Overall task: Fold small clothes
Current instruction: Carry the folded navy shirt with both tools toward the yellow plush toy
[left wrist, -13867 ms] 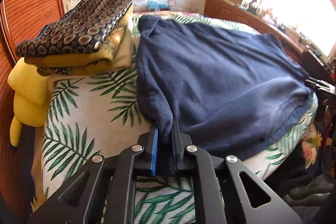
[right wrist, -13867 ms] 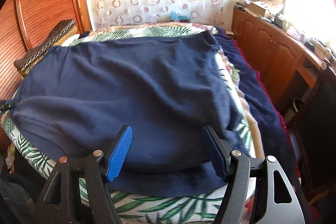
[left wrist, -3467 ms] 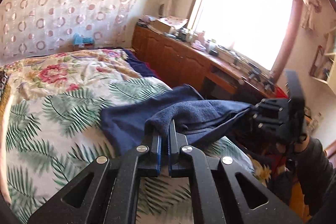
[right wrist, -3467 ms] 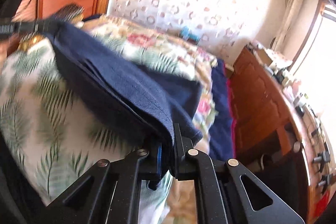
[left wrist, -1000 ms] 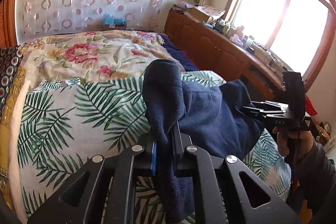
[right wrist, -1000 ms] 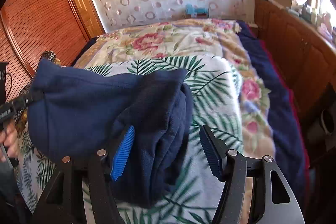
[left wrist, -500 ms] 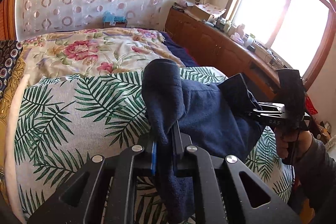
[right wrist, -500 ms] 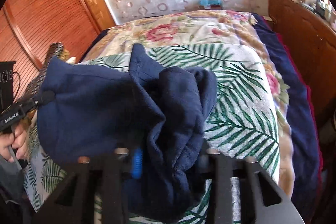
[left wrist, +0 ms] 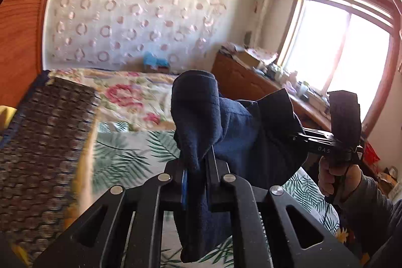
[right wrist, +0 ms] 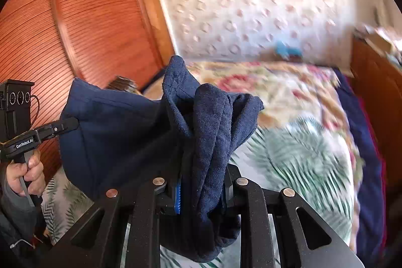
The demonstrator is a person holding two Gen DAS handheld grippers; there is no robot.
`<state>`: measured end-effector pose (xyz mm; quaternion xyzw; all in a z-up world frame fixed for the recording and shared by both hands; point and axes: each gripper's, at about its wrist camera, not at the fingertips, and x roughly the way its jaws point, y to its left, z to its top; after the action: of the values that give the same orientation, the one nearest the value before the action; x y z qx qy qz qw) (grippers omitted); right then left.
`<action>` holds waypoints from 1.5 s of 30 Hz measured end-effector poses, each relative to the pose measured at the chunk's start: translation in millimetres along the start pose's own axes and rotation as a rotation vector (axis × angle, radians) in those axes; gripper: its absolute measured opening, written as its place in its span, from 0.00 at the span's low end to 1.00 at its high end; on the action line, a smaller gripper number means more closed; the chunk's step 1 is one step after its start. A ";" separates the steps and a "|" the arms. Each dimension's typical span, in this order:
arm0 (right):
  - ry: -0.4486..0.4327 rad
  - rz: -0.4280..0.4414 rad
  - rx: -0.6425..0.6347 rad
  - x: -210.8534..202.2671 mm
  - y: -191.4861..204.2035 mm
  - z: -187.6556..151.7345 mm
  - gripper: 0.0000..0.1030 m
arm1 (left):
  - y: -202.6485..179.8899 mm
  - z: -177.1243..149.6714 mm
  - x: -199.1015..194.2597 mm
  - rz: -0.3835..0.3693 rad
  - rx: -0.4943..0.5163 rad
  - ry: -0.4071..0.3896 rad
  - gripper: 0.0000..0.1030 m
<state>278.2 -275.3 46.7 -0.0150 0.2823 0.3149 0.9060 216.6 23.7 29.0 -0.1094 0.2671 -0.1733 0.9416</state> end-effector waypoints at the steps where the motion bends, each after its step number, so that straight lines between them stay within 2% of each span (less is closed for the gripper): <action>1: -0.009 0.017 -0.025 4.7 9.7 8.6 0.21 | 6.4 1.4 -9.9 0.018 -0.003 -0.018 0.11; 8: -0.057 0.107 -0.202 59.8 81.0 69.3 0.21 | 67.3 3.3 -71.0 0.164 -0.070 -0.128 0.11; 11: -0.073 0.064 -0.305 96.6 111.5 88.0 0.21 | 91.7 -5.7 -79.7 0.201 -0.119 -0.138 0.11; 16: -0.058 0.078 -0.435 153.2 159.9 107.3 0.21 | 125.3 -19.3 -86.3 0.242 -0.181 -0.147 0.11; 23: -0.017 0.119 -0.508 228.7 206.4 137.4 0.21 | 154.4 -44.8 -99.9 0.296 -0.236 -0.152 0.11; 27: 0.005 0.150 -0.515 265.5 215.6 152.6 0.21 | 166.4 -54.2 -104.1 0.318 -0.261 -0.146 0.11; 30: 0.055 0.166 -0.512 294.5 220.7 157.0 0.23 | 176.9 -61.0 -99.6 0.395 -0.276 -0.091 0.11; 33: 0.116 0.136 -0.491 320.7 219.6 160.8 0.33 | 183.5 -68.3 -92.7 0.415 -0.285 -0.055 0.11; 34: 0.126 0.095 -0.466 329.6 217.6 164.9 0.38 | 183.3 -70.2 -91.5 0.425 -0.282 -0.045 0.11; 35: 0.117 0.060 -0.435 335.7 215.2 170.9 0.41 | 184.2 -72.6 -91.1 0.438 -0.276 -0.039 0.11; 37: 0.095 0.073 -0.383 340.3 212.7 185.4 0.49 | 185.3 -75.1 -90.8 0.452 -0.272 -0.032 0.11; 38: 0.079 0.082 -0.361 338.8 210.2 189.9 0.49 | 183.8 -76.0 -92.1 0.449 -0.274 -0.032 0.11; 40: 0.037 0.093 -0.330 332.7 205.4 195.7 0.49 | 184.9 -77.7 -94.7 0.445 -0.276 -0.036 0.14; 42: 0.033 0.145 -0.343 323.2 199.9 187.9 0.49 | 183.4 -77.7 -97.1 0.461 -0.258 -0.034 0.17; 44: 0.038 0.185 -0.379 323.9 205.1 177.4 0.49 | 181.1 -75.3 -98.7 0.473 -0.239 -0.040 0.23; 45: 0.047 0.195 -0.394 323.5 204.4 170.1 0.49 | 179.5 -72.5 -100.6 0.478 -0.225 -0.050 0.32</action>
<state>453.0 105.1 51.9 -0.1716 0.2363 0.4498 0.8440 145.3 218.6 -38.2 -0.1515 0.2796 0.0875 0.9440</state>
